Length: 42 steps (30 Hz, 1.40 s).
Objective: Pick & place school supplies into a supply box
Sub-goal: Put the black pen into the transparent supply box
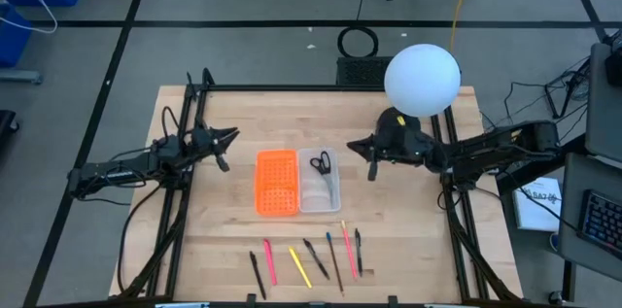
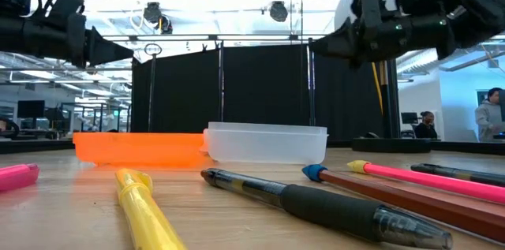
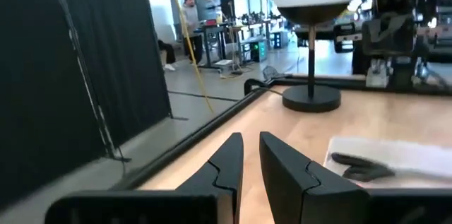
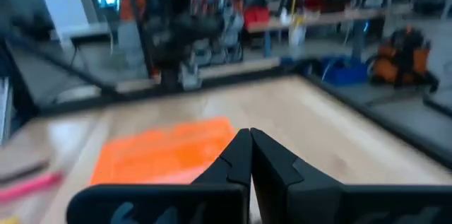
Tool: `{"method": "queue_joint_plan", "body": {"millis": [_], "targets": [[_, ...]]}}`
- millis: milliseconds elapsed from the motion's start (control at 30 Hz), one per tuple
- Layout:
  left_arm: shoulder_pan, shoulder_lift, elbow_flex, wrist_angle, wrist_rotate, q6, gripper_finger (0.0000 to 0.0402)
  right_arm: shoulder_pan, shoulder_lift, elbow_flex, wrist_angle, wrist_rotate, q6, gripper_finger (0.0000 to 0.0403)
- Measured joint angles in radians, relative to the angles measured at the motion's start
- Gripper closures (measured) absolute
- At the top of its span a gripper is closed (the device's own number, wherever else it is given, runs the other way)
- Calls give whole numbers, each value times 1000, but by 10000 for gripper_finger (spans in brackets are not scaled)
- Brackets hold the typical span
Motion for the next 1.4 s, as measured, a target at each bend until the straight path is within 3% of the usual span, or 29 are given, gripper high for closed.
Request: {"method": "queue_joint_plan", "body": {"millis": [133, 333, 533, 667, 733, 967, 1200, 1400], "targets": [[0, 0, 2, -18, 19, -175, 344, -26, -13, -74, 134, -34, 30, 402], [0, 54, 3, -34, 208, -294, 344, -42, -22, -132, 167, -50, -49, 402], [0, 128, -1, 17, 236, -520, 344, -38, -22, -135, 164, -52, -69, 403], [-18, 199, 58, 29, 380, -575, 344, -39, -22, -135, 165, -52, -69, 403], [-50, 261, 108, 26, 402, -612, 344, -39, -21, -135, 174, -52, -70, 403], [-265, 597, 444, -77, 401, -526, 344, -38, -22, -135, 201, -90, -70, 403], [-544, 1006, 880, -438, 209, -499, 344, -38, -22, -135, 197, -154, -70, 403], [-711, 1313, 1137, -621, 192, -526, 344, -38, -22, -134, 193, -155, -69, 403]]}}
